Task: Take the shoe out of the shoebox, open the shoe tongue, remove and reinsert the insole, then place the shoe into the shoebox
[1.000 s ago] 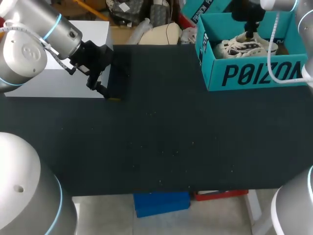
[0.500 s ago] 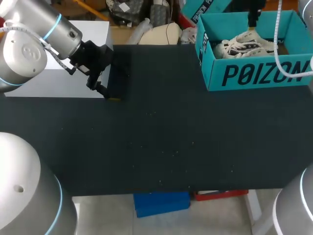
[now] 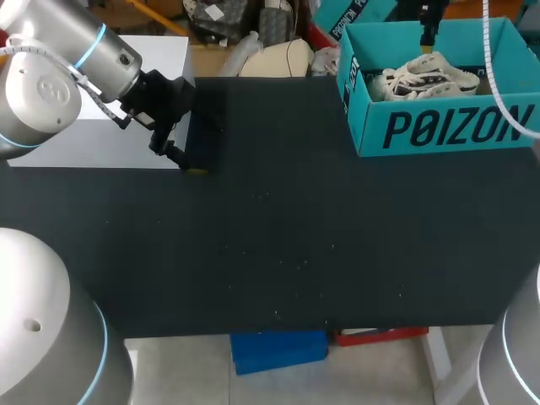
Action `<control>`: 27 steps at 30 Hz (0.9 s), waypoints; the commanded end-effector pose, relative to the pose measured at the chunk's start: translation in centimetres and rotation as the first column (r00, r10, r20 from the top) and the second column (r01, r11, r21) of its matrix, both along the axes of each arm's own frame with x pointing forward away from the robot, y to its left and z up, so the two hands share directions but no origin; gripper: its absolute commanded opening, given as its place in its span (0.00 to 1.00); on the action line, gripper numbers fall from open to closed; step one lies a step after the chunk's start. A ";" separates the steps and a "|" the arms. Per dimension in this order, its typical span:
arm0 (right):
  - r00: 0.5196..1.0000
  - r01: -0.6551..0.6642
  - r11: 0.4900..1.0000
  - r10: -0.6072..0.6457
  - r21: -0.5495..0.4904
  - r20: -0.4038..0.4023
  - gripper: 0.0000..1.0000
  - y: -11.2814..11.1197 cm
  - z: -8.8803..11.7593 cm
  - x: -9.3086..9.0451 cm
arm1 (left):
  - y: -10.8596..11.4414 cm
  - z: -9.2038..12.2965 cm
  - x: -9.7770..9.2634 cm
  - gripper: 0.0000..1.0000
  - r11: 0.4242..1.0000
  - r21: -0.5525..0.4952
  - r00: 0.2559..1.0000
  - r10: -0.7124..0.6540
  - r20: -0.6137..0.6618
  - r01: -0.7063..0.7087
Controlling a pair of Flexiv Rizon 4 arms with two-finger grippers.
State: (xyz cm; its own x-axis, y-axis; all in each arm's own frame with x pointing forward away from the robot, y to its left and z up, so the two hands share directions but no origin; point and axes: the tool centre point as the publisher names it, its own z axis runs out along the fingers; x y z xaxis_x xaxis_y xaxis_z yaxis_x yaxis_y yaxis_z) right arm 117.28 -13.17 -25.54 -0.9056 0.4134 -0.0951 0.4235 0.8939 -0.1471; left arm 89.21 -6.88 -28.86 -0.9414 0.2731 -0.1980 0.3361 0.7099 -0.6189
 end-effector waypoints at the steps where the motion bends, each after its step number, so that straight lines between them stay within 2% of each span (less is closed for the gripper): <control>1: 0.986 0.041 0.996 -0.028 -0.077 0.164 0.75 6.2 5.2 -11.7 | 0.0 0.0 -0.1 1.00 1.000 0.002 1.000 0.000 0.002 0.000; 4: 0.980 0.120 0.991 -0.108 -0.065 0.169 0.70 8.2 5.3 -14.7 | 0.0 0.0 -0.1 1.00 1.000 0.002 1.000 0.000 0.002 0.000; 9: 0.959 0.237 0.970 -0.227 -0.046 0.169 0.72 11.6 4.9 -19.1 | 0.0 0.0 -0.1 1.00 1.000 0.002 1.000 0.000 0.002 0.000; 16: 0.917 0.374 0.926 -0.362 -0.044 0.168 0.76 15.2 3.6 -23.7 | 0.0 0.0 -0.1 1.00 1.000 0.002 1.000 0.000 0.002 0.000; 22: 0.881 0.450 0.893 -0.441 -0.018 0.172 0.85 17.1 2.7 -25.9 | 0.0 0.0 -0.1 1.00 1.000 0.002 1.000 0.000 0.002 0.000; 23: 0.880 0.452 0.892 -0.442 -0.018 0.172 0.91 17.3 2.6 -26.0 | 0.0 0.0 -0.1 1.00 1.000 0.002 1.000 0.000 0.002 0.000; 24: 0.880 0.452 0.892 -0.442 -0.016 0.173 1.00 17.4 2.7 -26.1 | 0.0 0.0 -0.1 1.00 1.000 0.002 1.000 0.000 0.002 0.000; 27: 0.900 0.417 0.909 -0.408 -0.029 0.154 1.00 17.6 2.8 -26.2 | 0.0 0.0 -0.1 1.00 1.000 0.002 1.000 0.000 0.002 0.000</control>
